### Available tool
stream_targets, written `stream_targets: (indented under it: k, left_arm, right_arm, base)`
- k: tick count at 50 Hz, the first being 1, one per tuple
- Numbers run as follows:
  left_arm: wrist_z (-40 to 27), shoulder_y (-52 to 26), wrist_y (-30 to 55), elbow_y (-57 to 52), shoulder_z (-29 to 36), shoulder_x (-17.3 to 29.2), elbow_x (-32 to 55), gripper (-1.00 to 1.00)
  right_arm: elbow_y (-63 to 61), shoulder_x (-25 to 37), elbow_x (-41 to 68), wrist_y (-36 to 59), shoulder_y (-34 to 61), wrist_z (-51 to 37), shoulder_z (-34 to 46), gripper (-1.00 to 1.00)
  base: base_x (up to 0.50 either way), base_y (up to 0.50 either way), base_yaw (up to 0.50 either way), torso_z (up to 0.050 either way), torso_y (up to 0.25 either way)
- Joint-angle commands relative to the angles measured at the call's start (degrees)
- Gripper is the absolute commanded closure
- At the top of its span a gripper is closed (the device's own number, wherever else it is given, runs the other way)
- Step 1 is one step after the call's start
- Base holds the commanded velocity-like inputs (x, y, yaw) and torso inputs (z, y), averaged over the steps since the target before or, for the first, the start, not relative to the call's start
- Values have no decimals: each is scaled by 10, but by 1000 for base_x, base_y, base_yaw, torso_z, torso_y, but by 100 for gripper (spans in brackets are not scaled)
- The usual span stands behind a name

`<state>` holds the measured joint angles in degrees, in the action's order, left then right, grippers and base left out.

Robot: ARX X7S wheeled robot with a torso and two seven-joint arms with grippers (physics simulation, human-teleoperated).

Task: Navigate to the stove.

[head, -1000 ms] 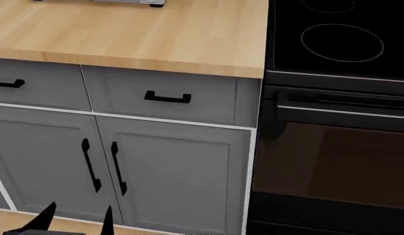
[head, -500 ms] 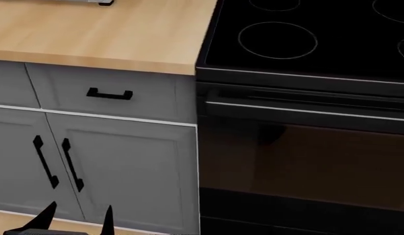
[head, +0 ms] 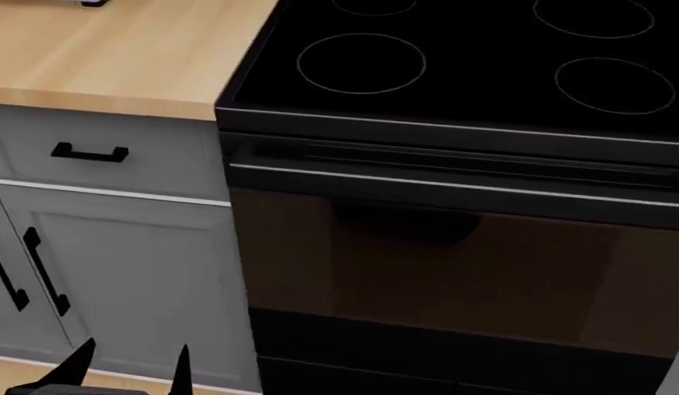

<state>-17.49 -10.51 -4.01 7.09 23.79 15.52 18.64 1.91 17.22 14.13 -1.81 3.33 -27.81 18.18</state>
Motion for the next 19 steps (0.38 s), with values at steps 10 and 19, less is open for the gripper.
stream_targets:
  k: [10, 19]
  left_arm:
    - [-1, -3, -3, 5, 3, 1, 2, -100]
    - [-2, -3, -3, 5, 4, 2, 3, -100]
  right_arm:
    - [-1, 2, 1, 1, 1, -3, 3, -100]
    - [1, 2, 2, -4, 2, -3, 4, -100]
  base:
    - [-501, -25, 0, 0, 0]
    - [-393, -26, 0, 0, 0]
